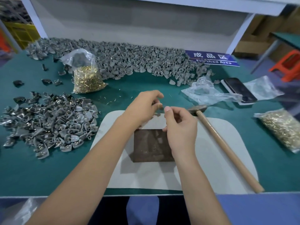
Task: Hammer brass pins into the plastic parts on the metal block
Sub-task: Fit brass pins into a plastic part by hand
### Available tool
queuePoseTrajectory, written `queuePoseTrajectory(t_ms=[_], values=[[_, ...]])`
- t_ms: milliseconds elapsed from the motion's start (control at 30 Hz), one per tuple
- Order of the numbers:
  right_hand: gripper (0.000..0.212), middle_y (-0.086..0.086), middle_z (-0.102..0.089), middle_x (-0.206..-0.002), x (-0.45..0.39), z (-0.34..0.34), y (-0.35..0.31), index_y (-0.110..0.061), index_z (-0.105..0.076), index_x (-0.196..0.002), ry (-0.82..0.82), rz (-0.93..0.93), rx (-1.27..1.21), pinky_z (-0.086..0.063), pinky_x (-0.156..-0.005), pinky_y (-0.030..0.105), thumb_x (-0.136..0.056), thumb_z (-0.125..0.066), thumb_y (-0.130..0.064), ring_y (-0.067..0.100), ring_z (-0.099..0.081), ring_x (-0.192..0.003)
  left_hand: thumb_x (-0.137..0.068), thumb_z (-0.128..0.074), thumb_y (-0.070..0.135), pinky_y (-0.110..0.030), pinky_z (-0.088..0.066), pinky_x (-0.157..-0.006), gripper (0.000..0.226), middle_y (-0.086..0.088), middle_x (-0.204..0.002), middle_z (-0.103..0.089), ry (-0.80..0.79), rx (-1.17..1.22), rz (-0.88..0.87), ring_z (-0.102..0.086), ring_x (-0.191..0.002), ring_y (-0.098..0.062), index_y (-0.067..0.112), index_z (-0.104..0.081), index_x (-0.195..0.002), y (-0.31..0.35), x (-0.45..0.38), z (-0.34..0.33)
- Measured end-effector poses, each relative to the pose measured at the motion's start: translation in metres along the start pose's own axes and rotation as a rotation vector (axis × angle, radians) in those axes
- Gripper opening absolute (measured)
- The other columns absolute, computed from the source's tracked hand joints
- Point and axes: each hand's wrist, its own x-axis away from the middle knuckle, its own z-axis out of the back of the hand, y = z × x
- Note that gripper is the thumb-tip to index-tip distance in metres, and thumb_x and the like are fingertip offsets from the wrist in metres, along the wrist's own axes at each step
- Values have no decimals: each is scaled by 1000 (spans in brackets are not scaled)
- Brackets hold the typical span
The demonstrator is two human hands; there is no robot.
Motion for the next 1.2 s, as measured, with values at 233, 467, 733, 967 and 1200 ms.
queuePoseTrajectory(t_ms=[233,467,733,967,1200], values=[[11,-13,-70,-76,3,-2,-1,-30,-73,-85,-128,84,24,-55,-67,33,-96,-68,-30,7,-62,-65,-97,-62,13,-7,-39,-82,16,7,-101,-61,191,13,-47,-54,-92,8,22,-69,-108,-24,62,21],[14,-11,-68,-72,1,-1,1,-21,-72,-88,10,-30,-22,-56,-61,31,-98,-66,-29,11,-65,-52,-94,-68,32,-35,-48,-89,37,5,-116,-62,-47,-296,86,-58,-109,-19,27,-61,-130,-24,40,27],[15,-16,-70,-80,4,-4,-1,-30,-69,-83,-31,40,61,-54,-72,28,-98,-66,-30,19,-70,-73,-95,-63,48,-29,-41,-75,33,4,-115,-67,-120,-403,106,-62,-110,-21,39,-66,-127,-19,24,18],[16,-15,-70,-78,4,-2,-1,-30,-69,-83,-35,52,55,-51,-69,25,-98,-66,-30,20,-70,-71,-96,-65,38,-32,-42,-78,38,0,-120,-54,-148,-406,37,-60,-107,-22,38,-57,-133,-19,22,16],[13,-13,-70,-78,4,-3,-3,-27,-71,-85,-52,40,45,-57,-76,37,-98,-66,-29,19,-70,-74,-97,-64,25,-32,-47,-78,14,6,-96,-62,-81,-207,-54,-61,-90,-15,26,-73,-107,-19,30,16]])
